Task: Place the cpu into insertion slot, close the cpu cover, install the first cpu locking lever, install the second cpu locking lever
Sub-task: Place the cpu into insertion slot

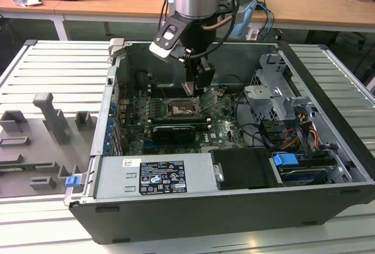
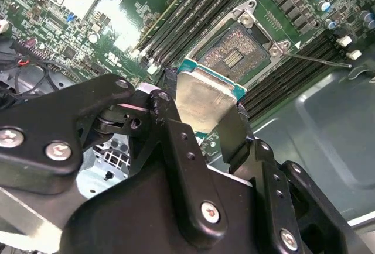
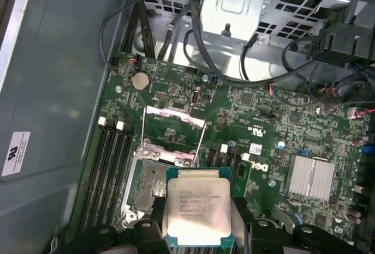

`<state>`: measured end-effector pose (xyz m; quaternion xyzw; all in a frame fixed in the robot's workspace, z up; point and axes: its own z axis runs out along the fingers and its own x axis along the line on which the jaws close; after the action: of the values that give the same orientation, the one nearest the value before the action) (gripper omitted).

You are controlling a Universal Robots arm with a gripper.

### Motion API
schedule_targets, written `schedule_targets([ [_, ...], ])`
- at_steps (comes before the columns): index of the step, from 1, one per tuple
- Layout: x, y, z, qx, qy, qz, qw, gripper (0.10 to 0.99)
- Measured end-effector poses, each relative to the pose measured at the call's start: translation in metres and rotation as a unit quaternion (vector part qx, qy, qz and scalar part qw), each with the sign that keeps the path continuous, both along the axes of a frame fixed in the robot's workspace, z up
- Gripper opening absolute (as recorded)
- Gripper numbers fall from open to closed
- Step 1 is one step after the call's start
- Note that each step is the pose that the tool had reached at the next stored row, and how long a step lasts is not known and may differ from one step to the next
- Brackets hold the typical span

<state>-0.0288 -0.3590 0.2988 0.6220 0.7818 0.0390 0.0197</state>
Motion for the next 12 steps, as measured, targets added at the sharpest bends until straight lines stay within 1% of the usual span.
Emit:
schedule_targets([
  [2, -0.0001, 0.0000, -0.0036, 0.0000, 0.0000, -0.002, 1.0000, 0.525],
  [4, -0.0001, 0.0000, -0.0055, 0.0000, 0.0004, -0.003, 1.0000, 0.525],
  [12, -0.0001, 0.0000, -0.0107, 0.0000, 0.0006, -0.005, 1.0000, 0.525],
])
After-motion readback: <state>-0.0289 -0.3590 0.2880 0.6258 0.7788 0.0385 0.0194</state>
